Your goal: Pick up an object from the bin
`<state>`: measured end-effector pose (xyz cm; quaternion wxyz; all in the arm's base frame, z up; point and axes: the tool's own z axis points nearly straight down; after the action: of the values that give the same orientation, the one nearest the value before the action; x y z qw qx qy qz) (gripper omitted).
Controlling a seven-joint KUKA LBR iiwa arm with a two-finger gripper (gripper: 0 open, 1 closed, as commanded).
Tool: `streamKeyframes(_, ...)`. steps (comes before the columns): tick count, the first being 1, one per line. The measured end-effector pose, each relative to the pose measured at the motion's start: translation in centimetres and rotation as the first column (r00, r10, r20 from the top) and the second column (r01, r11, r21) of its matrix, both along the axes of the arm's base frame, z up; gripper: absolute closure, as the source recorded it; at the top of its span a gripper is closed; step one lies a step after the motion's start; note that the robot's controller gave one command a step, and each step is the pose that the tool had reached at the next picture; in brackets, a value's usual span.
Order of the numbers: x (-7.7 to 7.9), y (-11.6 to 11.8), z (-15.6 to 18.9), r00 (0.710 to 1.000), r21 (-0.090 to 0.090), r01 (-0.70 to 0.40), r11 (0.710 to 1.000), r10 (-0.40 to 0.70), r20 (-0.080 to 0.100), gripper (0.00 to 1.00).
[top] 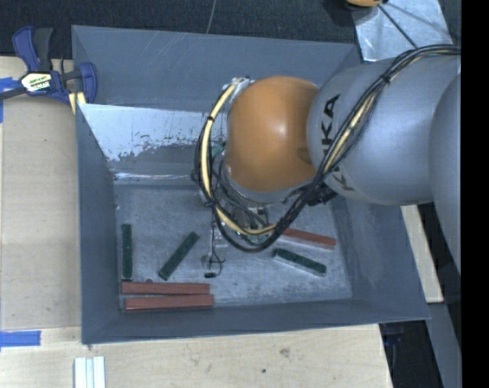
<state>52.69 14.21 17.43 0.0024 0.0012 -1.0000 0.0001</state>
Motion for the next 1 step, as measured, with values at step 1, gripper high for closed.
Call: streamKeyframes(1, 0.2, -0.04, 0.39, 1.0, 0.002, 0.002, 1.0, -0.002, 0.008, 0.0)
